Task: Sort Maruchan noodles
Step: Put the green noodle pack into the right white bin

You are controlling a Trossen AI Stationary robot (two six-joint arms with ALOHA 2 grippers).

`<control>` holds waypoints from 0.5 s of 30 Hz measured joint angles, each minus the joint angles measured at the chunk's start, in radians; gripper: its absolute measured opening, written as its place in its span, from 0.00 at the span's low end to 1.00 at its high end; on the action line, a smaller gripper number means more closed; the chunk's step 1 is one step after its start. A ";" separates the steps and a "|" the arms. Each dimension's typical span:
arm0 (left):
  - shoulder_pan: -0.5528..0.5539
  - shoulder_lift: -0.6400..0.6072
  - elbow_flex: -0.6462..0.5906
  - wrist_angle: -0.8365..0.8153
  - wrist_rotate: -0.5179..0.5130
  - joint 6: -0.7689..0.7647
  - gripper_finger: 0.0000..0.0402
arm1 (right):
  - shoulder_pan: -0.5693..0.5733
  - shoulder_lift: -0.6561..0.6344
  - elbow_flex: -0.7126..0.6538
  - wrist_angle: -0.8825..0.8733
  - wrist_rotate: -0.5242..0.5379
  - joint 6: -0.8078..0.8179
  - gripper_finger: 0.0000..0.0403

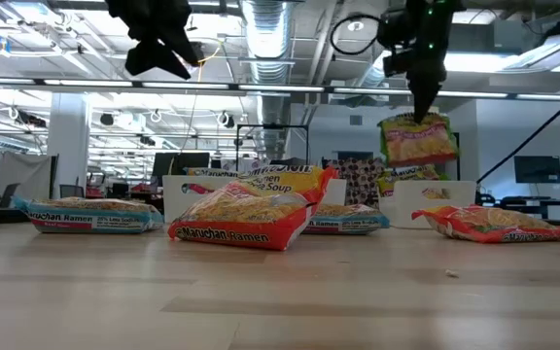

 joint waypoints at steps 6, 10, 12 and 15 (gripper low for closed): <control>0.038 0.000 0.000 0.000 -0.029 -0.003 0.37 | -0.078 0.069 -0.004 0.010 0.017 -0.068 0.00; 0.057 0.001 0.000 0.000 -0.031 -0.010 0.37 | -0.095 0.134 -0.003 0.000 0.023 -0.071 0.00; 0.061 0.001 0.000 0.000 -0.031 -0.012 0.37 | -0.095 0.163 -0.005 0.003 0.027 -0.076 0.00; 0.060 0.001 0.000 0.000 -0.038 -0.017 0.37 | -0.085 0.192 -0.004 0.012 0.029 -0.078 0.00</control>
